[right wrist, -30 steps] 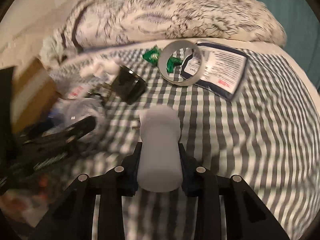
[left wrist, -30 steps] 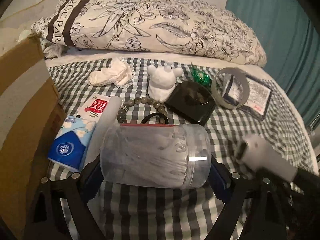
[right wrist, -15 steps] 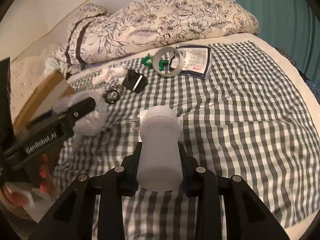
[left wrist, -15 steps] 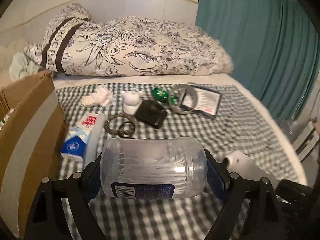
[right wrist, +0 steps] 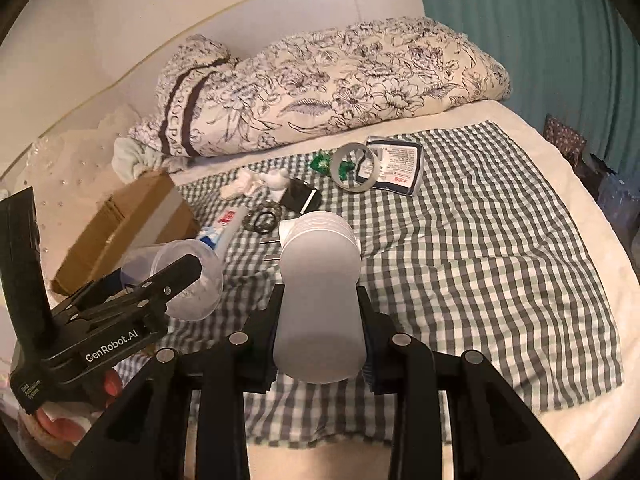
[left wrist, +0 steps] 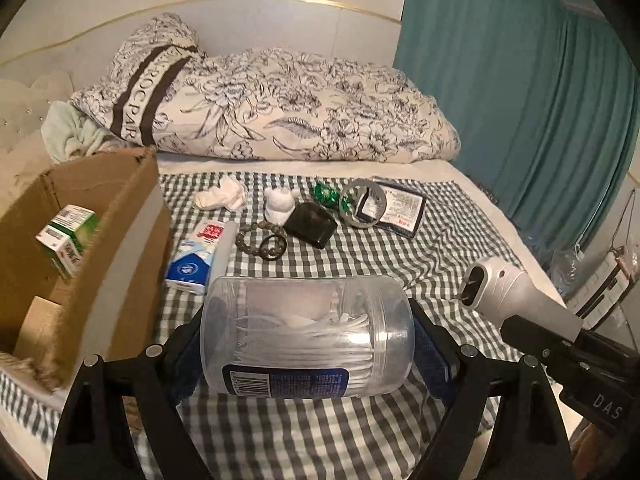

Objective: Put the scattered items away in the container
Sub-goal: 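Carry the jar and white device to the cardboard box and release both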

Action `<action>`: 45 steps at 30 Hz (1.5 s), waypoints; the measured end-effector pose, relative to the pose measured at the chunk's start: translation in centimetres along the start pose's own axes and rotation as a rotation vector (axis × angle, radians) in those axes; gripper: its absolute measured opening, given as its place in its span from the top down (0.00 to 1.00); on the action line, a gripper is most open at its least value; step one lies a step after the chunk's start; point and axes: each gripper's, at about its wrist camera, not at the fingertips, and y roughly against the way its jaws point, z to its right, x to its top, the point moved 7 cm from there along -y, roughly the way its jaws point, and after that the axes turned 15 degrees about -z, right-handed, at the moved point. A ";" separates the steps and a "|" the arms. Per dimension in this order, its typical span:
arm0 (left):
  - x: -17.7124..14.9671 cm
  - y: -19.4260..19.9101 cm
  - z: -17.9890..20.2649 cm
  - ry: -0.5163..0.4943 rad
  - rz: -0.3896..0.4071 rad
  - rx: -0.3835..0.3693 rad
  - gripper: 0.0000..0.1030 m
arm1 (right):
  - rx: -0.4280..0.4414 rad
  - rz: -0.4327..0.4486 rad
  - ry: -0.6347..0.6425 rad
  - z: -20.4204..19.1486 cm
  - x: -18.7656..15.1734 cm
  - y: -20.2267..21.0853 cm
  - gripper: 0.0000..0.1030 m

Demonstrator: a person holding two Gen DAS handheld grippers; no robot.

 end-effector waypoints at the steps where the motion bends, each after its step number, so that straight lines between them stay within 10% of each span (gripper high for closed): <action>1: -0.1 0.6 -0.1 0.001 0.005 -0.003 0.13 | -0.002 0.004 -0.001 -0.2 -0.1 0.4 0.70; 19: -1.0 7.7 -4.4 0.019 0.037 0.040 0.13 | -0.002 0.034 0.066 -7.9 -1.1 4.7 0.69; 28: 1.6 13.2 -13.1 0.110 0.128 0.136 0.13 | 0.047 0.073 0.215 -17.8 2.2 5.0 0.69; 40: 1.2 10.6 -25.7 0.246 0.061 0.294 0.13 | 0.138 -0.008 0.354 -30.6 5.2 -4.4 0.77; 45: 0.2 8.1 -27.7 0.268 0.018 0.252 0.12 | 0.144 -0.049 0.341 -31.2 5.7 -8.2 0.77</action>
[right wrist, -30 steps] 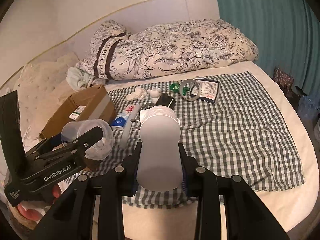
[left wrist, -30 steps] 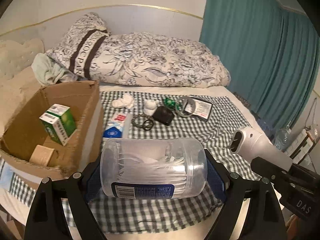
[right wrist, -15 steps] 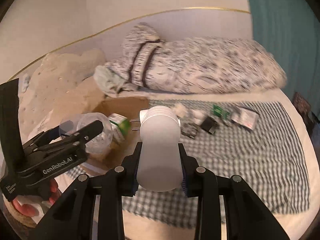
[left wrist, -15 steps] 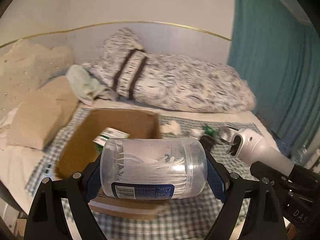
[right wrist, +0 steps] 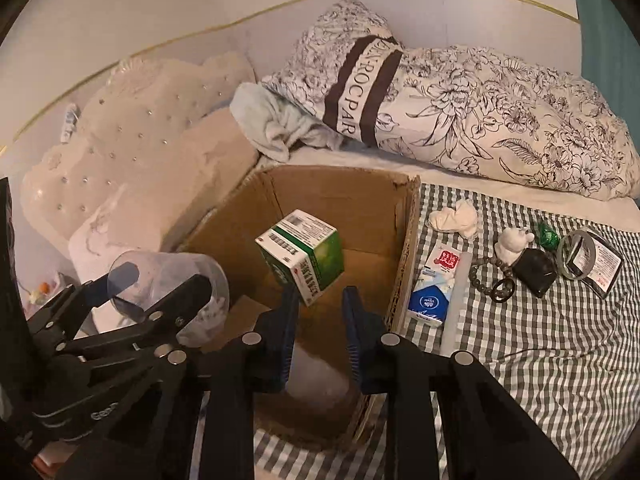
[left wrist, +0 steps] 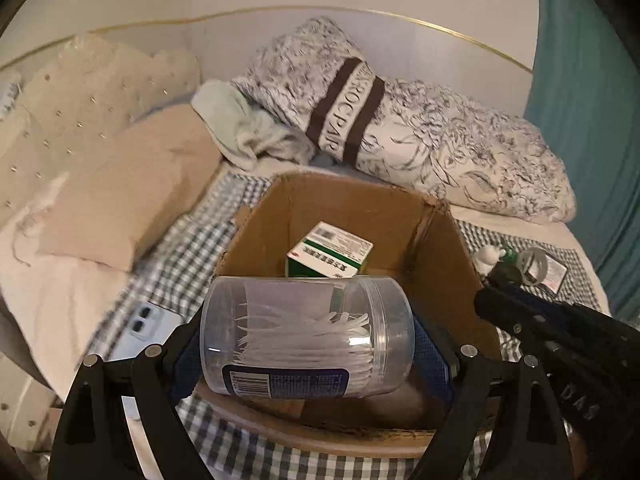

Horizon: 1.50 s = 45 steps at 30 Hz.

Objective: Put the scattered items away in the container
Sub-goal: 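Carry the jar and white device to the cardboard box and release both, then grasp the white foam strip with the left tool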

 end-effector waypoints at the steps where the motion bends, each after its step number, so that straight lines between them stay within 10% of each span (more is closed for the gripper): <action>1: -0.2 -0.3 0.2 -0.008 -0.002 0.007 0.06 | 0.019 0.008 -0.010 0.1 -0.2 0.1 0.68; 4: -0.3 -1.3 1.2 -0.049 -0.002 0.036 0.00 | 0.001 0.055 -0.075 2.1 -0.6 0.9 0.30; 10: -0.7 -1.7 3.2 -0.076 -0.006 0.016 0.00 | -0.070 0.146 -0.212 8.3 -2.8 4.4 0.22; 28: -3.2 2.1 20.1 -0.241 0.085 -0.087 0.00 | -0.248 0.269 -0.444 24.0 -12.9 13.2 0.19; 45: -5.3 -15.1 27.0 -0.214 -0.130 0.017 0.00 | -0.230 0.172 -0.411 33.5 -12.0 6.2 0.20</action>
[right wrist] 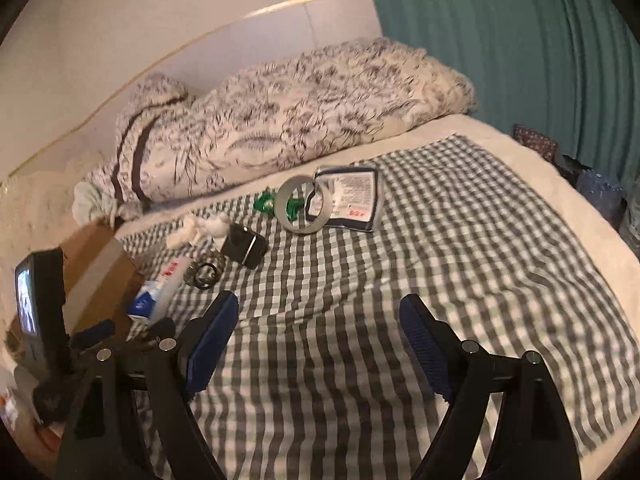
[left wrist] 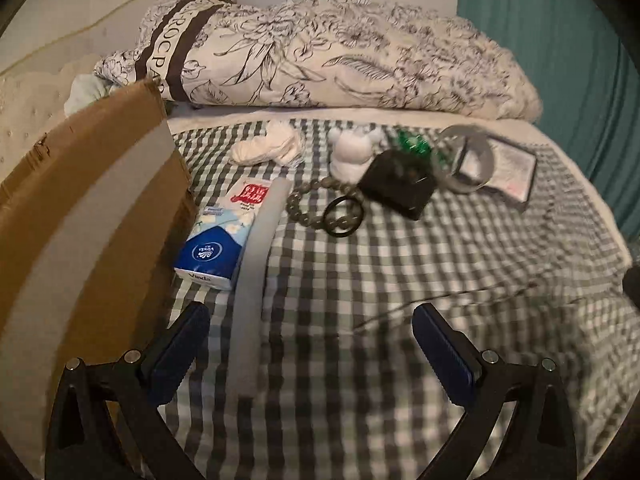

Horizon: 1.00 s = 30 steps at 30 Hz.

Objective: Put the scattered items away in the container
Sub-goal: 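Grasp the white foam strip with the left tool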

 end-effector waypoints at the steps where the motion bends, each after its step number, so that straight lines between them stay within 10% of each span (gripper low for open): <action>1: -0.1 -0.5 -0.3 0.003 -0.001 0.020 0.00 | 0.003 -0.006 0.018 -0.5 0.4 -0.8 0.20; 14: -1.1 -6.0 -1.6 0.007 -0.141 -0.043 0.00 | -0.201 -0.083 0.549 -9.8 5.4 -14.2 0.19; 27: -1.1 -6.5 -1.9 0.021 -0.153 -0.076 0.00 | -0.251 -0.176 0.612 -10.6 6.2 -20.3 0.21; 30: -1.1 -6.2 -2.0 0.017 -0.139 -0.079 0.05 | -0.255 -0.205 0.614 -10.5 6.1 -20.8 0.52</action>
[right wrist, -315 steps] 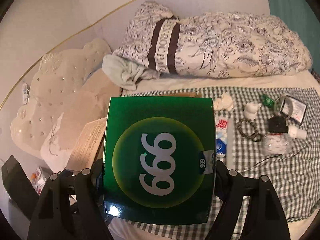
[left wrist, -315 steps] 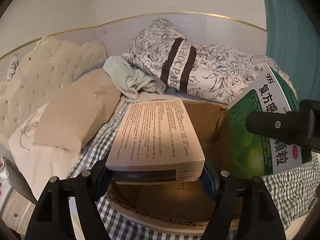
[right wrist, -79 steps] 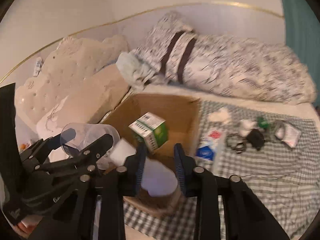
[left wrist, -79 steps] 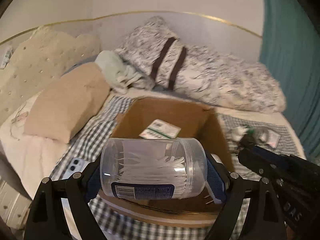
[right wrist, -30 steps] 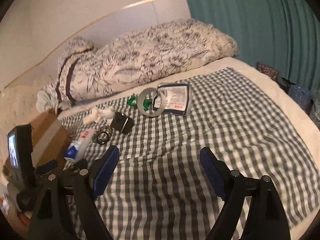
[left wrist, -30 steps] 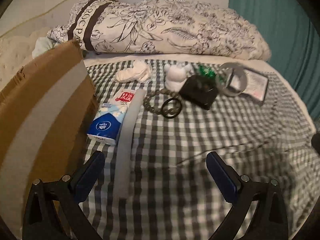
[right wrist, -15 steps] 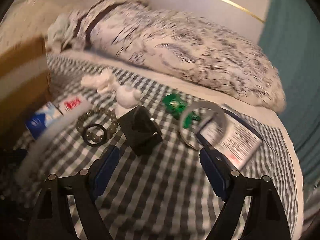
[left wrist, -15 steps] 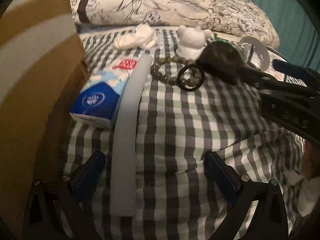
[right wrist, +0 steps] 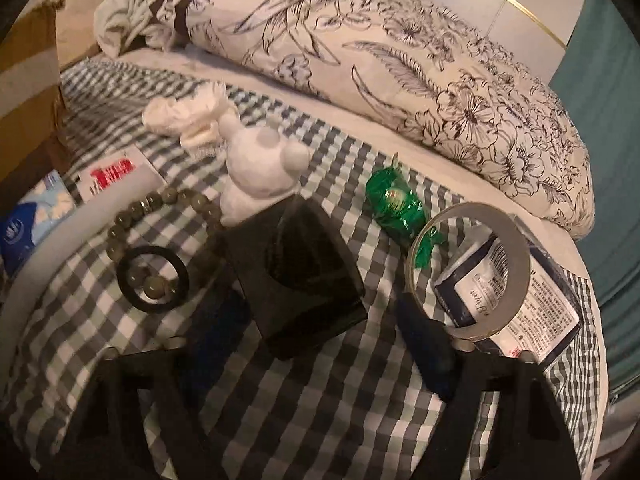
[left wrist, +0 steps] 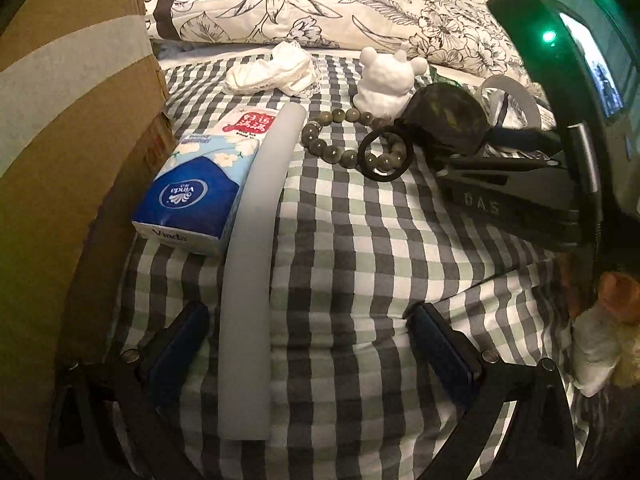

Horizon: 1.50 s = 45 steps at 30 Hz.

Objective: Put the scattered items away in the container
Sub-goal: 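Grasp the white foam strip with the left tool, then grasp the black cup with the right tool while the left holds the foam strip, then carry the foam strip and black cup into the cardboard box and release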

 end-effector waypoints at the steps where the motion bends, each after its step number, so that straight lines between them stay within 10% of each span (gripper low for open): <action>1: 0.0 0.2 0.0 0.002 0.010 -0.006 0.16 | 0.004 -0.005 -0.005 0.0 -0.1 0.0 0.53; 2: 0.0 0.6 0.0 -0.001 0.027 -0.013 0.24 | 0.002 -0.008 -0.013 0.0 -0.2 0.1 0.53; 4: 0.0 1.4 0.3 -0.018 0.057 -0.021 0.71 | -0.005 -0.004 -0.034 0.2 -0.8 0.7 0.53; 6: 0.0 1.9 0.4 -0.031 0.082 -0.005 0.86 | 0.002 -0.005 -0.060 0.4 -1.5 1.4 0.53; 28: -1.7 10.9 4.1 -0.134 0.217 -0.165 0.93 | 0.246 0.072 -0.422 1.5 -15.0 14.1 0.53; 45: -5.0 19.7 5.7 -0.172 0.280 -0.240 0.93 | 0.272 0.108 -0.479 0.8 -18.4 22.5 0.53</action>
